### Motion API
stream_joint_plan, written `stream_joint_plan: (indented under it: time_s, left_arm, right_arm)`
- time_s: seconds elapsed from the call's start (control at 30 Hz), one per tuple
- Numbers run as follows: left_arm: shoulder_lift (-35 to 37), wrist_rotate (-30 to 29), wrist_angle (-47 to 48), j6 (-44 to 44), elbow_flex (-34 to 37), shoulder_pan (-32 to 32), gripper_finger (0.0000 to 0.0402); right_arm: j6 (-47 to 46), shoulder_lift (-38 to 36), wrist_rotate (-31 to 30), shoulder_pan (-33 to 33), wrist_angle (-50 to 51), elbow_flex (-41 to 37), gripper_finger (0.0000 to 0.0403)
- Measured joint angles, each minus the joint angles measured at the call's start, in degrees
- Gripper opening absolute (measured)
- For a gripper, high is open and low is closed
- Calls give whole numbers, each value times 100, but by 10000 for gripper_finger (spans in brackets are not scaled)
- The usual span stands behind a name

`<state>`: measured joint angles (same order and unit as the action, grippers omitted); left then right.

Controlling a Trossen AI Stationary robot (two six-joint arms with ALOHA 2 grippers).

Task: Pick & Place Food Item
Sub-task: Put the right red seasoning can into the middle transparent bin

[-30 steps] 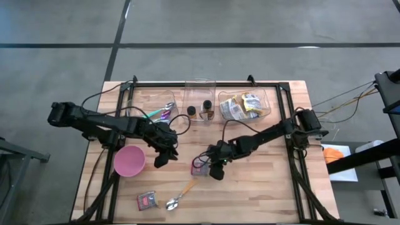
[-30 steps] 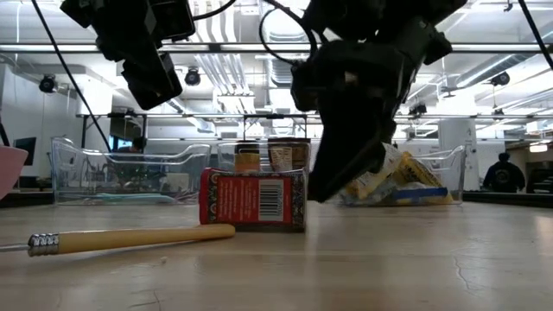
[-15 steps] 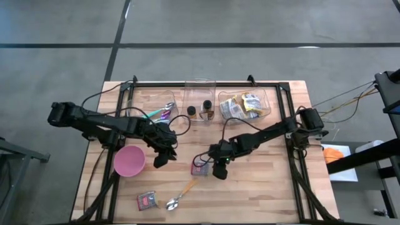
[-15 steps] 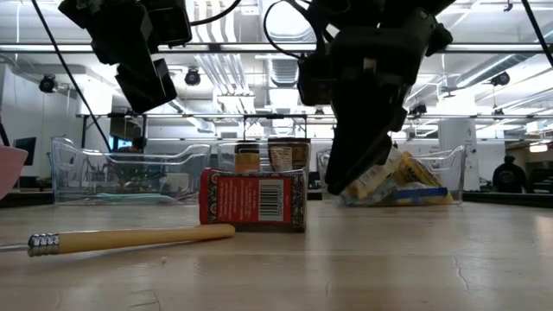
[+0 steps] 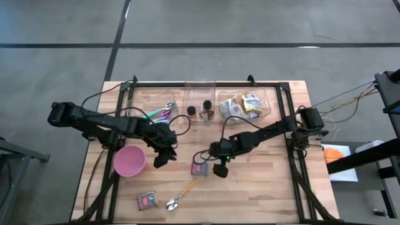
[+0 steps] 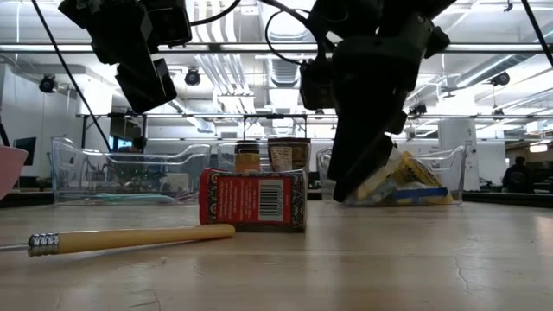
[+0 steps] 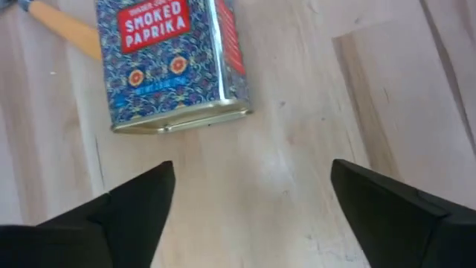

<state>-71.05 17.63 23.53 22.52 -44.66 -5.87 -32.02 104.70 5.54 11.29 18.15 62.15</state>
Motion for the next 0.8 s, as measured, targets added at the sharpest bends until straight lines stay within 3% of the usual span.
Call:
stream_joint_plan:
  time_s: [0.17, 0.47, 0.8]
  left_arm:
    - [0, 0, -4, -2, 0, -2, 132]
    - [0, 0, -7, -4, 0, 3, 132]
    - [0, 0, -7, 0, 0, 3, 132]
  right_arm:
    - [76, -43, 160, 2, -5, 42, 382]
    - [459, -41, 359, 7, 232, 765, 384]
    - [1604, 234, -573, 166, 1748, 2101, 384]
